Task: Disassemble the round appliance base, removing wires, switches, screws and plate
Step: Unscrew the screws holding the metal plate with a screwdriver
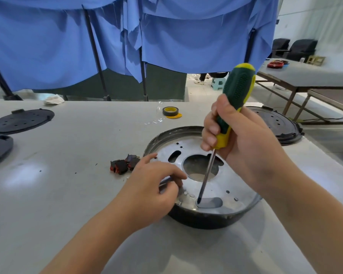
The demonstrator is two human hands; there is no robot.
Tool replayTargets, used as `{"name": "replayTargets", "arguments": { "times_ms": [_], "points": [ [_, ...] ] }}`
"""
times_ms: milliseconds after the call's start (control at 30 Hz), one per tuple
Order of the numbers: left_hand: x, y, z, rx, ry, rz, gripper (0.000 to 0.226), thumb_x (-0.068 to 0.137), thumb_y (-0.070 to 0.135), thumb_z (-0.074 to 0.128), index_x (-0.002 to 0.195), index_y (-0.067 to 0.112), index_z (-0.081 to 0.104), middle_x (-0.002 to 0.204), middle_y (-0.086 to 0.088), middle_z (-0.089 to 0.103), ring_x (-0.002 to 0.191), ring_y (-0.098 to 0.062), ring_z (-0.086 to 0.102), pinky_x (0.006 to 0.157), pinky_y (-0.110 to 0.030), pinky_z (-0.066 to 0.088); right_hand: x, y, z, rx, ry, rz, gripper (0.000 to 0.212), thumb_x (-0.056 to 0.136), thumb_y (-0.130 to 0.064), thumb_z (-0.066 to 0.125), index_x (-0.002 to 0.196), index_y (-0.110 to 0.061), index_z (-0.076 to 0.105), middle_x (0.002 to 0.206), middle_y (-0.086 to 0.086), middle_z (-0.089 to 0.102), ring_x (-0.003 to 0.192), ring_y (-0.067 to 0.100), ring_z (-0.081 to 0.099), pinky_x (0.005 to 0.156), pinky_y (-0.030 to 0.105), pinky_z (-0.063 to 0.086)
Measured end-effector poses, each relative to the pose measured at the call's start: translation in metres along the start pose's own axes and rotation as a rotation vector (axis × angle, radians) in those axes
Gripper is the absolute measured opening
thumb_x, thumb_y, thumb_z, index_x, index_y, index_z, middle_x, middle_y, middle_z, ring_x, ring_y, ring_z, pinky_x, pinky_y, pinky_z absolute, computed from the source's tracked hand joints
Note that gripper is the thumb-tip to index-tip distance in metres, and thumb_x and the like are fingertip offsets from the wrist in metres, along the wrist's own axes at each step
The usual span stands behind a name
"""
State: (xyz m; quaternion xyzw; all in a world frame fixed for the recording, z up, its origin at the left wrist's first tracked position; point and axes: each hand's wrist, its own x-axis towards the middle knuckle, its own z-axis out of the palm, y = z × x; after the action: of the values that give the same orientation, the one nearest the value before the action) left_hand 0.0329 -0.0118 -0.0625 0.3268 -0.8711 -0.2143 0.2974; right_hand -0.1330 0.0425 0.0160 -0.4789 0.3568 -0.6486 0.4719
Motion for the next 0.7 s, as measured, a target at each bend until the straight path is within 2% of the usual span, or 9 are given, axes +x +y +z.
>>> {"name": "replayTargets", "arguments": {
  "times_ms": [100,200,367,600,667,700],
  "points": [
    [0.001,-0.001,-0.002,0.018,0.006,0.0,0.035,0.075,0.015,0.044,0.089,0.033,0.07,0.082,0.022,0.069,0.101,0.009,0.051,0.106,-0.002,0.011,0.0,0.006,0.004,0.062,0.028,0.009,0.028,0.08,-0.035,0.055,0.083,-0.01,0.042,0.057,-0.001,0.045,0.049,0.013,0.044,0.049,0.024,0.045],
    [0.001,0.001,-0.002,0.02,-0.002,0.011,0.037,0.073,0.014,0.041,0.089,0.032,0.07,0.082,0.022,0.068,0.101,0.008,0.051,0.105,-0.001,0.011,0.0,0.009,0.003,0.077,0.025,0.026,0.027,0.081,-0.035,0.054,0.086,-0.01,0.043,0.057,-0.002,0.045,0.049,0.013,0.044,0.048,0.024,0.045],
    [0.0,0.001,-0.003,0.002,-0.004,0.021,0.038,0.073,0.014,0.041,0.09,0.032,0.069,0.081,0.022,0.067,0.102,0.02,0.042,0.098,0.005,0.009,0.001,0.013,0.002,0.049,0.015,0.034,0.024,0.084,-0.035,0.054,0.086,-0.012,0.047,0.058,-0.002,0.046,0.049,0.012,0.045,0.049,0.024,0.045],
    [0.0,0.001,-0.002,-0.004,0.002,0.031,0.036,0.073,0.013,0.043,0.089,0.032,0.07,0.08,0.023,0.067,0.101,0.025,0.041,0.097,0.005,0.009,-0.003,0.017,0.007,-0.01,-0.009,-0.013,0.026,0.083,-0.036,0.054,0.081,-0.011,0.047,0.059,0.0,0.044,0.05,0.012,0.045,0.051,0.024,0.046],
    [-0.001,0.003,-0.003,0.0,0.019,0.028,0.035,0.073,0.015,0.044,0.089,0.032,0.07,0.081,0.023,0.067,0.099,0.03,0.039,0.096,0.006,0.011,-0.005,0.018,0.009,-0.032,-0.041,-0.048,0.028,0.089,-0.034,0.054,0.079,-0.01,0.044,0.058,0.0,0.044,0.05,0.012,0.045,0.051,0.023,0.046],
    [-0.001,0.004,-0.003,-0.002,0.031,0.026,0.033,0.074,0.016,0.045,0.089,0.032,0.069,0.082,0.023,0.067,0.099,0.028,0.041,0.097,0.004,0.015,-0.007,0.018,0.01,-0.045,-0.063,-0.063,0.027,0.091,-0.031,0.053,0.077,-0.01,0.044,0.058,0.0,0.044,0.05,0.013,0.045,0.052,0.023,0.046]
  ]
}}
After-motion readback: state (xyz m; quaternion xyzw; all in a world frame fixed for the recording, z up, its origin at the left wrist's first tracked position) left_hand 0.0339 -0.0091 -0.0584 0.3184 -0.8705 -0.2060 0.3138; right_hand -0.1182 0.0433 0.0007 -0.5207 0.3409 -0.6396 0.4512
